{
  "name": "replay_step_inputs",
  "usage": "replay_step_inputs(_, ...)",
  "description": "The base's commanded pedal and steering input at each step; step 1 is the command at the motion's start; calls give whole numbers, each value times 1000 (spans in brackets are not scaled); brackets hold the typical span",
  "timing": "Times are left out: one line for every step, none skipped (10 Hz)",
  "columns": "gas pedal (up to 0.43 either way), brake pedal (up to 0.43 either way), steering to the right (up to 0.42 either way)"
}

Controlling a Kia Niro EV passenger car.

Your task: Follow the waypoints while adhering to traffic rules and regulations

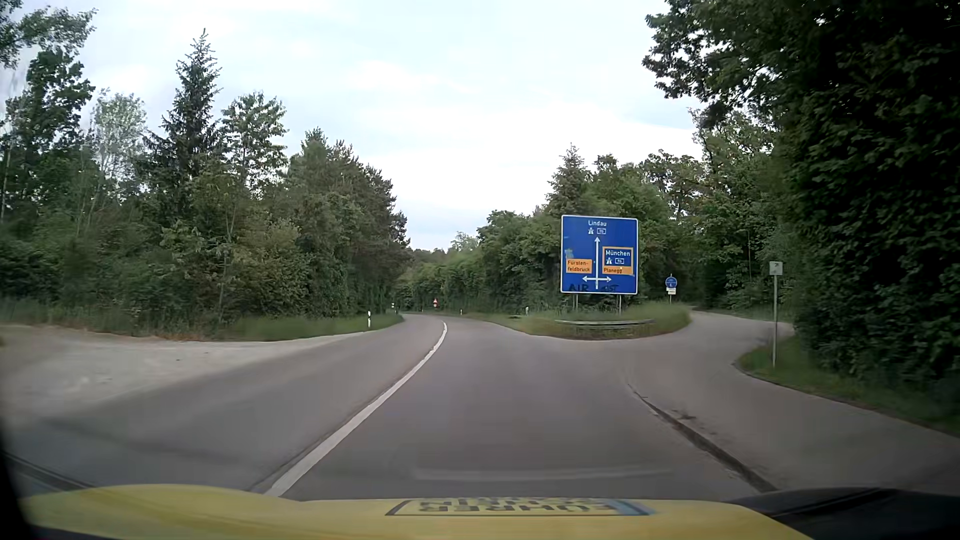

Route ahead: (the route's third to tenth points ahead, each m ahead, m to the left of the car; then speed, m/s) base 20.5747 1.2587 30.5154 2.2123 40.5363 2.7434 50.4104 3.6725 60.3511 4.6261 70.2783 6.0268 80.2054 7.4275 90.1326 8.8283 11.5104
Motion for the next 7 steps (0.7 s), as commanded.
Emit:
replay_step_inputs(67,0,-7)
replay_step_inputs(67,0,-7)
replay_step_inputs(67,0,-7)
replay_step_inputs(67,0,-7)
replay_step_inputs(67,0,-5)
replay_step_inputs(67,0,0)
replay_step_inputs(79,0,0)
